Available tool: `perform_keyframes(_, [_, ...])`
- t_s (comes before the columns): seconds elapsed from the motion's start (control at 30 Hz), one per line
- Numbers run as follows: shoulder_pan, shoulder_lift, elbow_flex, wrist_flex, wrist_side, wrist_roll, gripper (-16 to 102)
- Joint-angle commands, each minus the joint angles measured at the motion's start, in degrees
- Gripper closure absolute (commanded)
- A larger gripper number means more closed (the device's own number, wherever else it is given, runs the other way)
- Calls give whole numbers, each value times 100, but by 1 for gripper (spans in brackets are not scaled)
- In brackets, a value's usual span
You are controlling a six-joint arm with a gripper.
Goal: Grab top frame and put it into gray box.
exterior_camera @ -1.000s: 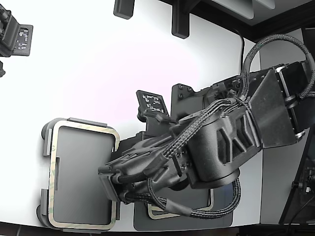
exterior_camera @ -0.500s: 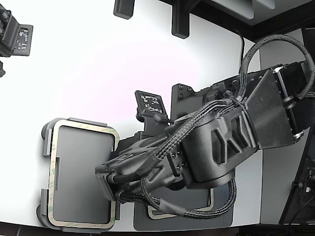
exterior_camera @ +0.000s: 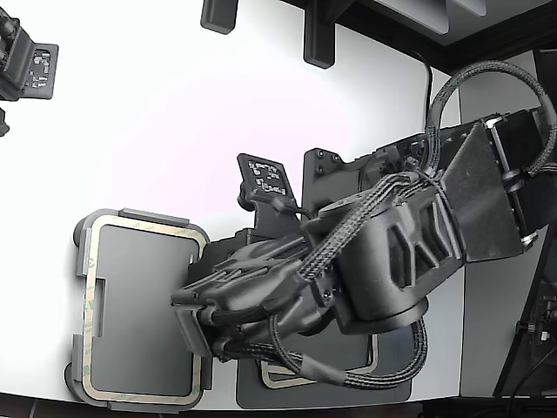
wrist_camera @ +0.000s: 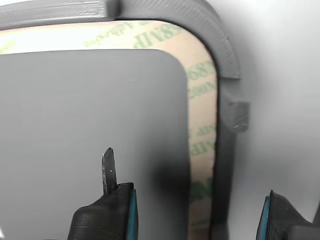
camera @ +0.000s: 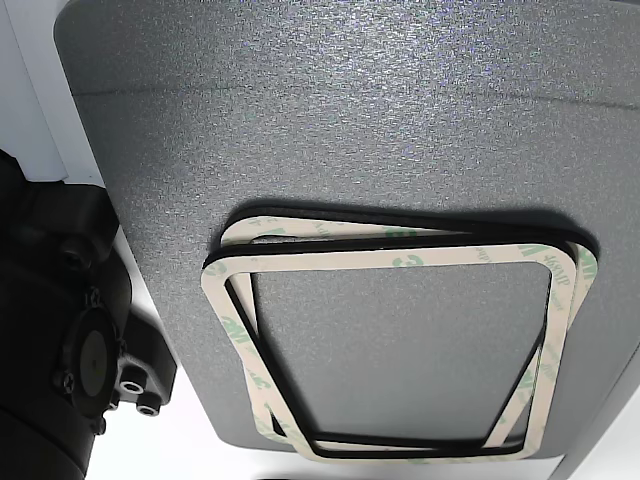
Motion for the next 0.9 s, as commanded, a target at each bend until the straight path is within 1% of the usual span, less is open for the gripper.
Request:
perform_keyframes(0.0, [-88, 229, -378, 18, 237, -97, -14])
perform_keyframes(0.03, [-88, 308, -396, -53, 378, -141, -14])
perform_keyframes(0.13, [-149, 835, -26, -624, 765, -510, -14])
perform_keyframes(0.2, [-220, 1230, 272, -1011, 1002, -1644, -14])
perform_keyframes(0.27, [-308, 1556, 475, -1187, 1310, -2259, -14])
perform_keyframes(0.33, [-431, 1995, 817, -1345, 1564, -3524, -14])
perform_keyframes(0.4, [-624, 2637, 1450, -1863, 1916, -4931, -14])
perform_keyframes(0.47, [-888, 3340, 2162, -2329, 2048, -6434, -14])
perform_keyframes(0.57, [-1371, 4377, 3164, -2892, 1811, -8306, -14])
perform_keyframes(0.63, [-1767, 5115, 3850, -3190, 1415, -9229, -14])
perform_keyframes(0.7, [-2101, 5818, 4500, -3410, 1028, -9976, -14])
perform_keyframes(0.8, [-2522, 6732, 5467, -3735, 580, -10687, -14])
perform_keyframes(0.87, [-2698, 7216, 6021, -3929, 396, -10986, -14])
